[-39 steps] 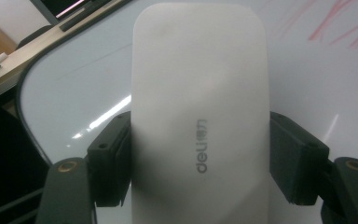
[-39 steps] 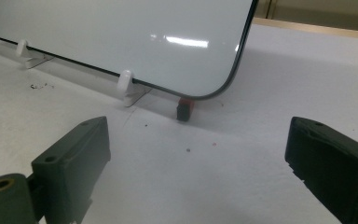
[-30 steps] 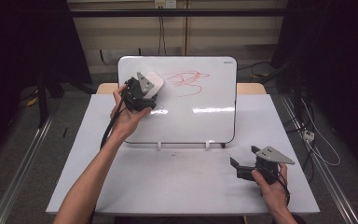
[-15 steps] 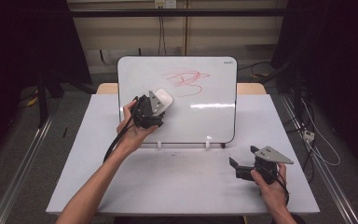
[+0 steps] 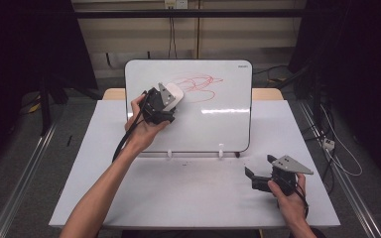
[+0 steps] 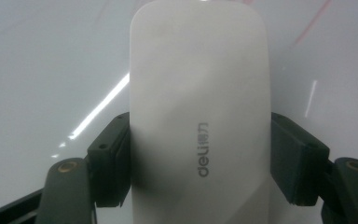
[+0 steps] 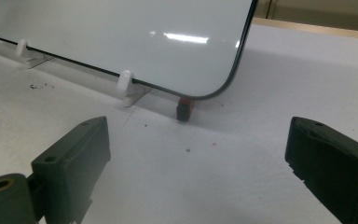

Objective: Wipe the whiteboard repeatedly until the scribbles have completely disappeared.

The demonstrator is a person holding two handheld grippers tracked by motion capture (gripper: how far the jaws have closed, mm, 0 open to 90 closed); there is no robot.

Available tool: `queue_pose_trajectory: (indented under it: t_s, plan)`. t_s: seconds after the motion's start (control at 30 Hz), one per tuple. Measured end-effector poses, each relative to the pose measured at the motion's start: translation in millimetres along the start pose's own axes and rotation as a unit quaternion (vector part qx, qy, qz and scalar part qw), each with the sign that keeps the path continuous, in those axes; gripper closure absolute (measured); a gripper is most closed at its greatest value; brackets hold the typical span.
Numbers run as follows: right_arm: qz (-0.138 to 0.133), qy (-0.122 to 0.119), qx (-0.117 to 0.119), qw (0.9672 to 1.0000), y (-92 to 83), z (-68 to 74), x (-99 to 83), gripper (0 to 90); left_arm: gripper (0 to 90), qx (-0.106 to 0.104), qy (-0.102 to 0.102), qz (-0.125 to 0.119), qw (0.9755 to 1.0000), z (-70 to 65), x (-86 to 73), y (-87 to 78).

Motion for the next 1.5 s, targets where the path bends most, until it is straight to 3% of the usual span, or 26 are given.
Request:
queue_pose_trajectory:
  t_s: [0.27,0.73,0.93,1.13,1.5]
  plan:
    - [0.0,0.002,0.0,1.0,-0.4,-0.2,-0.2,6.6,31.2,0.005,-0.004,-0.001,1.0,14.4,13.9,0.2]
    - [-0.001,0.002,0.002,1.0,-0.2,-0.6,-0.5,6.6,31.2,0.008,-0.035,-0.007,0.9993,33.0,29.3,0.1]
    - [0.0,0.001,0.001,1.0,0.2,0.1,-0.2,6.6,31.2,0.02,-0.036,-0.003,0.9991,29.9,30.8,0.7]
    - [0.0,-0.002,0.002,1.0,1.2,2.0,0.4,6.7,31.2,0.018,-0.022,0.005,0.9996,25.1,34.1,2.2]
    - [-0.003,-0.001,0.001,1.0,0.4,0.4,0.1,6.5,31.2,0.022,0.012,0.014,0.9996,2.2,45.3,6.8]
Point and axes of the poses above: each handheld gripper's, and its own axes: y roughly forward along the jaws, x roughly out of its top, z roughly to its left, the point moved 2 cm from there along y, roughly forward along the jaws, and after that the axes turned 7 degrees about z, right-handed, at the moved point
